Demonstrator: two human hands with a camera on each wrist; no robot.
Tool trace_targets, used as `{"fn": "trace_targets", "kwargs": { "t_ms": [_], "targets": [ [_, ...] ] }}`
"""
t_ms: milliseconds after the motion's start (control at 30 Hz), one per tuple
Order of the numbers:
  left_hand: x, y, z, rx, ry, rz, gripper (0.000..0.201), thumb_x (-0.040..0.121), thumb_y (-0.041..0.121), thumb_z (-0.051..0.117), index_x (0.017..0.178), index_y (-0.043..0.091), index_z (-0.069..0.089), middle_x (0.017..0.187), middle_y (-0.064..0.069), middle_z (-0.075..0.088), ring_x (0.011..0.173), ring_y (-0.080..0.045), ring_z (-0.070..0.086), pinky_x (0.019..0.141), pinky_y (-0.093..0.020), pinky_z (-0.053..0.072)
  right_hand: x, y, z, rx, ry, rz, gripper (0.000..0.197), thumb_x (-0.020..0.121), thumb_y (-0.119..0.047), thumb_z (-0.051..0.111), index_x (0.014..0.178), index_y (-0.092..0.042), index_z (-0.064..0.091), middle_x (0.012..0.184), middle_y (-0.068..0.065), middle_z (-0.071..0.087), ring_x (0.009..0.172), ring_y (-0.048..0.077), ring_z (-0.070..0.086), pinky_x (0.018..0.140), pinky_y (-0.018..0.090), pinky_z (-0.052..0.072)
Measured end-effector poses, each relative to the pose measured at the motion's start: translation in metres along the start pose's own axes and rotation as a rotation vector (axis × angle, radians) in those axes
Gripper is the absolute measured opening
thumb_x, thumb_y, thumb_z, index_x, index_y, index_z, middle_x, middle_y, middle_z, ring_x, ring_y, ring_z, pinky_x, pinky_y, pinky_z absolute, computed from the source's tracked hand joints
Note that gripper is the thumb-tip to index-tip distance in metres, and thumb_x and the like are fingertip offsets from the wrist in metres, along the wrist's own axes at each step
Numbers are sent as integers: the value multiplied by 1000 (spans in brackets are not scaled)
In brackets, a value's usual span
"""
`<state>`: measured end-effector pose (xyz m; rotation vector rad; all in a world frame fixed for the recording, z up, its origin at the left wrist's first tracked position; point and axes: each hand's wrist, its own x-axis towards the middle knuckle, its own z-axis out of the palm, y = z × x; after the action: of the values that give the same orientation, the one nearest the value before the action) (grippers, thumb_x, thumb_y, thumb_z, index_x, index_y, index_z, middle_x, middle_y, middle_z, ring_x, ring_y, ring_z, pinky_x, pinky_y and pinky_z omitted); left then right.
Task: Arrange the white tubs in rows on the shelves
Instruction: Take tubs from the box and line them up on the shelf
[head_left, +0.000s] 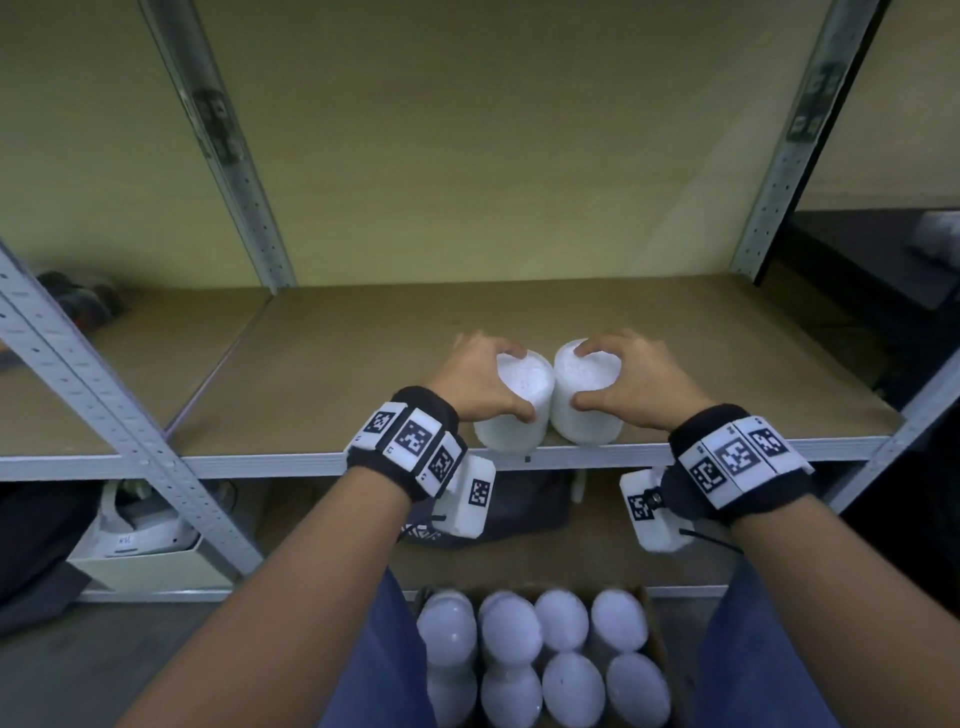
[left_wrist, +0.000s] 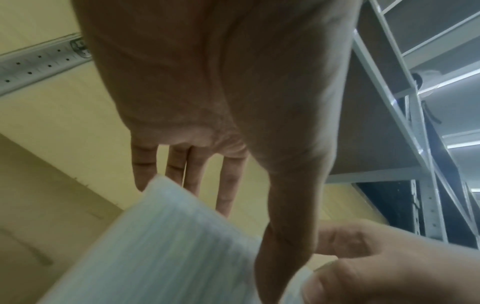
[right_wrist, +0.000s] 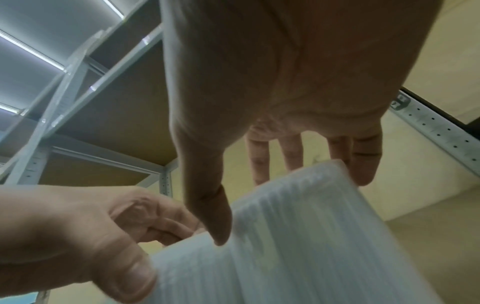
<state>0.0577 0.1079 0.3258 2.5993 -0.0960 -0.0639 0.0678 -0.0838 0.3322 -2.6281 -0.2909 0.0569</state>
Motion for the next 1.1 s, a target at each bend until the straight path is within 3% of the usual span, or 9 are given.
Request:
{"fn": "trace_targets", "kwargs": {
  "t_ms": [167, 333, 600, 800, 933, 1033, 1100],
  "targets": [
    [6, -6, 10, -28, 4, -2, 71, 65, 37, 81, 130, 27, 54, 134, -1, 45, 131, -20, 33, 103, -36, 36, 8, 8, 11, 23, -23, 85, 60, 71, -41, 73, 127, -31, 56, 136, -5, 53, 131, 30, 36, 111, 45, 32],
    [2, -9, 14, -9, 12, 14, 70, 69, 39, 78, 132, 26, 53, 139, 3, 46, 132, -19, 32, 106, -36, 34, 2, 9, 13, 8, -11, 79, 60, 77, -37, 70, 134, -28, 52, 137, -5, 53, 129, 28, 32, 108, 41, 34],
    [-3, -3, 18, -14, 38, 23, 69, 73, 33, 77, 135, 20, 50, 138, 1, 50, 134, -21, 31, 105, -35, 34, -6, 4, 20, 5, 45, 87, 62, 76, -35, 71, 135, -26, 53, 146, -7, 45, 130, 28, 31, 108, 31, 28],
    [-6, -1, 15, 16, 23, 41, 70, 75, 34, 76, 137, 19, 48, 139, 0, 50, 134, -21, 31, 103, -32, 35, -4, 5, 21, -41, 41, 88, 63, 78, -38, 70, 137, -27, 51, 150, -7, 41, 134, 29, 30, 110, 35, 28],
    [-11, -1, 11, 151, 91, 142, 79, 73, 44, 74, 140, 21, 40, 140, 0, 42, 132, -23, 28, 108, -36, 31, -3, 10, 12, -185, -21, 45, 65, 79, -52, 65, 139, -38, 44, 154, -7, 32, 138, 30, 22, 114, 46, 24],
    [-18, 3, 11, 162, 173, 208, 61, 79, 40, 67, 133, 19, 47, 132, 1, 44, 126, -20, 35, 104, -33, 35, -7, 12, 4, -186, 62, -25, 56, 81, -46, 64, 134, -33, 51, 141, -2, 44, 133, 26, 31, 110, 45, 27],
    [-21, 4, 13, 148, 133, 203, 45, 83, 28, 64, 125, 16, 54, 127, 0, 49, 123, -19, 40, 100, -29, 37, -8, 12, 5, -174, 69, -80, 42, 84, -34, 62, 124, -25, 60, 130, -2, 54, 128, 21, 41, 109, 37, 32]
  ]
}}
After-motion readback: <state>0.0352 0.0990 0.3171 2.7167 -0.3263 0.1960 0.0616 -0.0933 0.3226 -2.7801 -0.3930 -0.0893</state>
